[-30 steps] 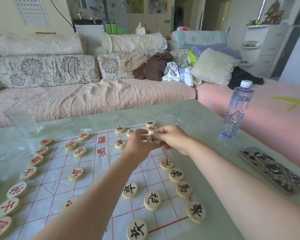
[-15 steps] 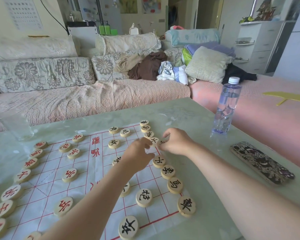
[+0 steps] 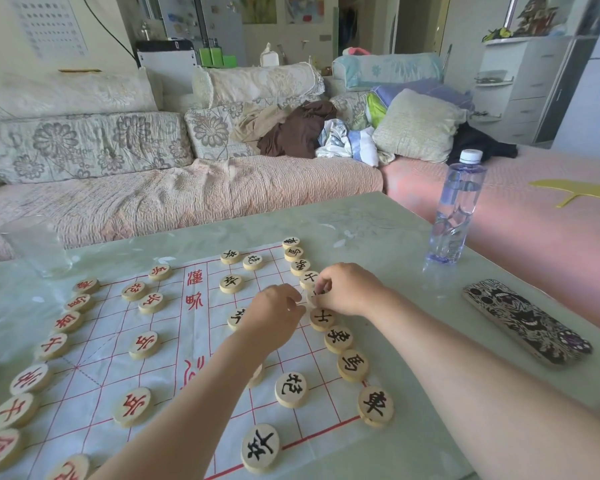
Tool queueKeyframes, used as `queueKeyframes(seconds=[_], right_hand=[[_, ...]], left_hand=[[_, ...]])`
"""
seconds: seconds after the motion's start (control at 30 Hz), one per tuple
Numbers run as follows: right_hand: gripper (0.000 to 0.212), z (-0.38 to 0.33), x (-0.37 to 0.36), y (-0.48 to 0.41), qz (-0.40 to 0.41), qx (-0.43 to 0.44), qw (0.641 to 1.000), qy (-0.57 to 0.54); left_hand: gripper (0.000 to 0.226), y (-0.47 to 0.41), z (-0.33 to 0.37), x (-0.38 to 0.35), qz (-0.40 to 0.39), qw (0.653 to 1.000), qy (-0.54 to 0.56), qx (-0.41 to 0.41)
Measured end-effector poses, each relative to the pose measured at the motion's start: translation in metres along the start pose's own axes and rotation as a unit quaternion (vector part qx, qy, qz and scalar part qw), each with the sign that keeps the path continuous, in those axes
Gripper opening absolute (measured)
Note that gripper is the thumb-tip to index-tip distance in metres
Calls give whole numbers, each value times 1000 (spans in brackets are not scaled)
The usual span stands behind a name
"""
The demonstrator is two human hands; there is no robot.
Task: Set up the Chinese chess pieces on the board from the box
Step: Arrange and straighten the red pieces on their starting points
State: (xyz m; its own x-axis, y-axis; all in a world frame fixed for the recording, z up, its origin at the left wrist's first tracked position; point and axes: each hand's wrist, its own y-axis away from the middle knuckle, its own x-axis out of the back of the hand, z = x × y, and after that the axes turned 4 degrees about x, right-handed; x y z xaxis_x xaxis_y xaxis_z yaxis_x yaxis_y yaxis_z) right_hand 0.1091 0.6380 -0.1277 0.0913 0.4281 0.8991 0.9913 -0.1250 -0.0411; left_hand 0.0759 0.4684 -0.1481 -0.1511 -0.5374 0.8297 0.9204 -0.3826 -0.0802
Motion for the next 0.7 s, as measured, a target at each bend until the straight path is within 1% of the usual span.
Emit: queueKeyframes(seconds=[0.13,0.2,0.33,0.43,0.5,0.7], right_hand=[[13,-15,2,1,53,32,998,-16],[13,-29,1,5,58,54,996,-34],[10,-69,-7,20,-1,106,992,-62],[8,-103,-19,33,-42,158,986,-34],[13,-127,-27,42,-66,173,982,-30],[18,-192,-57,78,-132,224,965,-31]], left_hand=[[27,10,-7,12,8,999,-33,-21],[28,17,-11,20,23,998,-44,-26],[25,41,-26,44,63,997,-47,-22],[22,66,-48,68,77,995,-61,-20],[20,84,-66,85,80,994,-75,-12],[19,145,-131,129,10,995,-97,13]])
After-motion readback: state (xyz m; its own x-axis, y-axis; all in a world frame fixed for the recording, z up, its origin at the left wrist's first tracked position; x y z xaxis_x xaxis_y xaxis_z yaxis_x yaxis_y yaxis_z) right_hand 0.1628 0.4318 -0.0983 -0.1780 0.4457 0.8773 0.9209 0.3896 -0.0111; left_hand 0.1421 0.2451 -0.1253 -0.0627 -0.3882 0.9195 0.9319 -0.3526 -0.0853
